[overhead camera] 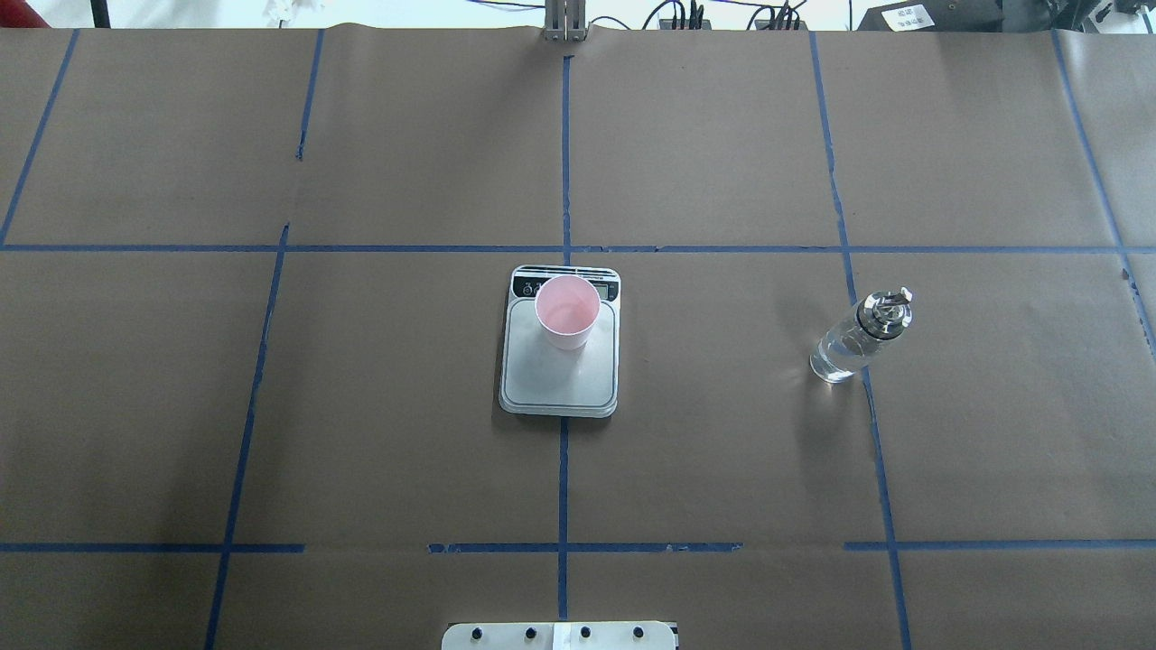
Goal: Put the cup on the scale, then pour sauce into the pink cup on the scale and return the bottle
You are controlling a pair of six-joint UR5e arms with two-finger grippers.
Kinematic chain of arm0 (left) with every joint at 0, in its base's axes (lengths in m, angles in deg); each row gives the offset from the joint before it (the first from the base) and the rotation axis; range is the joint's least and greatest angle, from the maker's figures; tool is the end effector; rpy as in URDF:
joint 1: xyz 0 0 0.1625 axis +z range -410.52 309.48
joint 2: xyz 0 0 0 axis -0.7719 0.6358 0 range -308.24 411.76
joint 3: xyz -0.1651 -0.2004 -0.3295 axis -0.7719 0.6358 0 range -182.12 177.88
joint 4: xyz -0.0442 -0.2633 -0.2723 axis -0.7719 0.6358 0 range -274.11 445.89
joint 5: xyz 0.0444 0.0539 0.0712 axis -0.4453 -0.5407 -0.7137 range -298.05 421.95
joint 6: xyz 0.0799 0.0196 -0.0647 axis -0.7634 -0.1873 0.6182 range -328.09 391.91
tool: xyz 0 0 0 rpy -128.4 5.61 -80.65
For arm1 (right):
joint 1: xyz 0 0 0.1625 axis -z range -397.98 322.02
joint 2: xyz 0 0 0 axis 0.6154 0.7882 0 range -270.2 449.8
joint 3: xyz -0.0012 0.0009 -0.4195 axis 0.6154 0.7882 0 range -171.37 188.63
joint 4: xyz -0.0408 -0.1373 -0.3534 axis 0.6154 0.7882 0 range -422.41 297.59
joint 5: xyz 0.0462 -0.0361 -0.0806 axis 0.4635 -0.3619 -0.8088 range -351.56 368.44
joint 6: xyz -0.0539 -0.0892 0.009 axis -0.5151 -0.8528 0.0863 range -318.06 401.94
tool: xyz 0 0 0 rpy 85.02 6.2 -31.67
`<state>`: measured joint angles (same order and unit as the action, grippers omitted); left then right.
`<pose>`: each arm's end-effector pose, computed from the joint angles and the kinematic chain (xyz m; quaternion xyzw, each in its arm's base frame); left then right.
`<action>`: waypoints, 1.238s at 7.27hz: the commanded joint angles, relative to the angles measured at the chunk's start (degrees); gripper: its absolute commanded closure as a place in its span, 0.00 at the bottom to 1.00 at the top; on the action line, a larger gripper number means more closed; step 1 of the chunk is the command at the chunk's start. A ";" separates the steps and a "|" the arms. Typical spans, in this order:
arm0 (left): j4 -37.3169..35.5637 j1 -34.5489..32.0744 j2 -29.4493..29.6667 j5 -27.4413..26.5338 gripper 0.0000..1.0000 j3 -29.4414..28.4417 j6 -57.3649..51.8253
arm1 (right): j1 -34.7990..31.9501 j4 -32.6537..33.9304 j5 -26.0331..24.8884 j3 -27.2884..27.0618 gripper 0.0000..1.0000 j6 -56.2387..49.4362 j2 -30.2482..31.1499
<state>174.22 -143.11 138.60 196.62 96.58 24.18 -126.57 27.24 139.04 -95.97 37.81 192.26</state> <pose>-0.0794 -0.4339 0.6145 0.0652 0.3754 0.0544 0.9229 0.0562 -0.3710 0.6338 0.0287 -0.3462 -0.0529 0.9362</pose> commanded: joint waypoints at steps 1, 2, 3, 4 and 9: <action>0.00 -0.05 0.00 0.07 0.00 0.00 0.00 | 0.00 0.00 0.00 0.00 0.00 0.00 -0.07; 0.00 0.03 0.00 0.07 0.00 0.09 0.00 | 0.09 0.00 0.00 0.00 0.00 0.00 -0.07; 0.09 0.04 0.00 0.07 0.00 0.09 0.00 | 0.09 -1.65 0.00 0.09 0.00 0.17 -0.07; 0.09 -0.05 0.00 0.07 0.00 0.09 0.00 | 0.09 -3.06 0.09 0.44 0.00 0.18 0.02; 0.00 -0.05 0.00 0.07 0.00 0.09 0.09 | 0.09 -3.08 0.09 0.44 0.00 0.09 0.02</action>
<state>174.23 -143.14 138.60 196.69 96.65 24.25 -126.48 24.18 139.17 -95.53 37.97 192.28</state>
